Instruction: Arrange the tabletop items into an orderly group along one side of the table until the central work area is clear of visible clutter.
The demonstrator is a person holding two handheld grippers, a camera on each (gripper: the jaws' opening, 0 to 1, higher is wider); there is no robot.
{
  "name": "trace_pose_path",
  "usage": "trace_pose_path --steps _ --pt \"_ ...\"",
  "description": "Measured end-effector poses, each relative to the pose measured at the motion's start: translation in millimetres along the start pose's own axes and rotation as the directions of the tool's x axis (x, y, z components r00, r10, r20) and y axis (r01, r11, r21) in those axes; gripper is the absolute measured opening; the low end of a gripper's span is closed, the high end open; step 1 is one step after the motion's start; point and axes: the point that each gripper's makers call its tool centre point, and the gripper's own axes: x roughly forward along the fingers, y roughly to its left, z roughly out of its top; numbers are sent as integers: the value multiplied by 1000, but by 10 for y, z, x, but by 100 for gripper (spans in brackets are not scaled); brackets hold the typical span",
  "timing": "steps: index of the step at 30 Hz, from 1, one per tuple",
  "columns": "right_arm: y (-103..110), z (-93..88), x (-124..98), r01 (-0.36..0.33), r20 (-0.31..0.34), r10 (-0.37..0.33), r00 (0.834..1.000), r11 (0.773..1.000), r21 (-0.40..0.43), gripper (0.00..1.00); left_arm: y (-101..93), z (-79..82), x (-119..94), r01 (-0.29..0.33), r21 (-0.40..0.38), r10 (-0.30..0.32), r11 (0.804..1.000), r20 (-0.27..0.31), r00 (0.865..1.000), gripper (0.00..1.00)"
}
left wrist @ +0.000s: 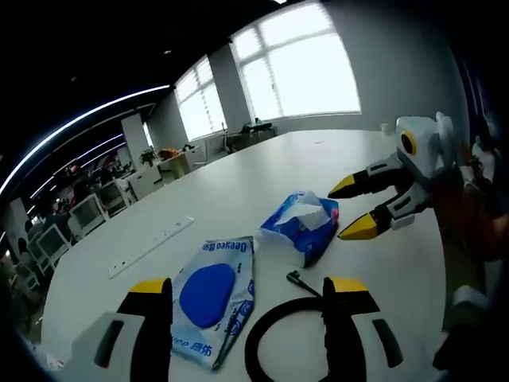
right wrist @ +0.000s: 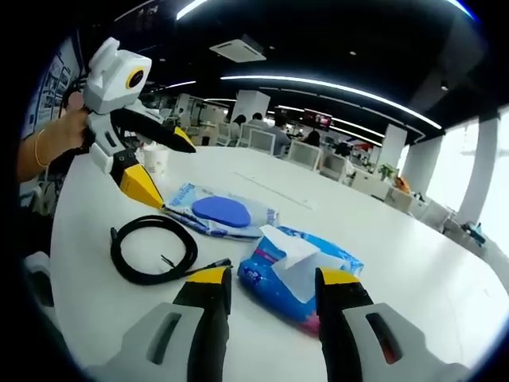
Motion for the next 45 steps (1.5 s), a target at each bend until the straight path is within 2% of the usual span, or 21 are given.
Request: trace_pose_path --steps 9,21,28,31,32,35,38,41,45 --pt "152 81 43 -19 -6 19 1000 999 -33 42 87 -43 -227 -3 -84 7 996 49 999 77" --pt "240 105 69 -32 -15 31 999 999 -38 43 155 -195 -343 -19 -130 26 991 52 998 76" --pt "277 114 84 -38 -16 37 999 998 -43 44 196 -287 -397 -33 -147 39 989 35 999 76" --pt "292 111 99 -38 -23 36 999 998 -56 44 174 -381 -433 -15 -148 17 989 9 1000 76" --pt "296 107 102 -39 -28 37 999 997 -65 44 168 -425 -450 -15 -143 13 990 -14 1000 75" --pt "308 104 102 -47 -38 44 998 996 -77 45 187 -478 -495 -17 -134 14 991 -23 1000 70" --pt "328 170 104 -68 -34 66 997 996 -64 45 229 -494 -521 1 -240 1 971 9 1000 67" --pt "326 233 114 -75 -36 73 997 996 -57 45 259 -538 -527 22 -325 -21 945 8 1000 67" --pt "328 352 121 -86 -33 83 996 994 -70 45 350 -617 -546 -2 -372 -2 928 -10 1000 63"
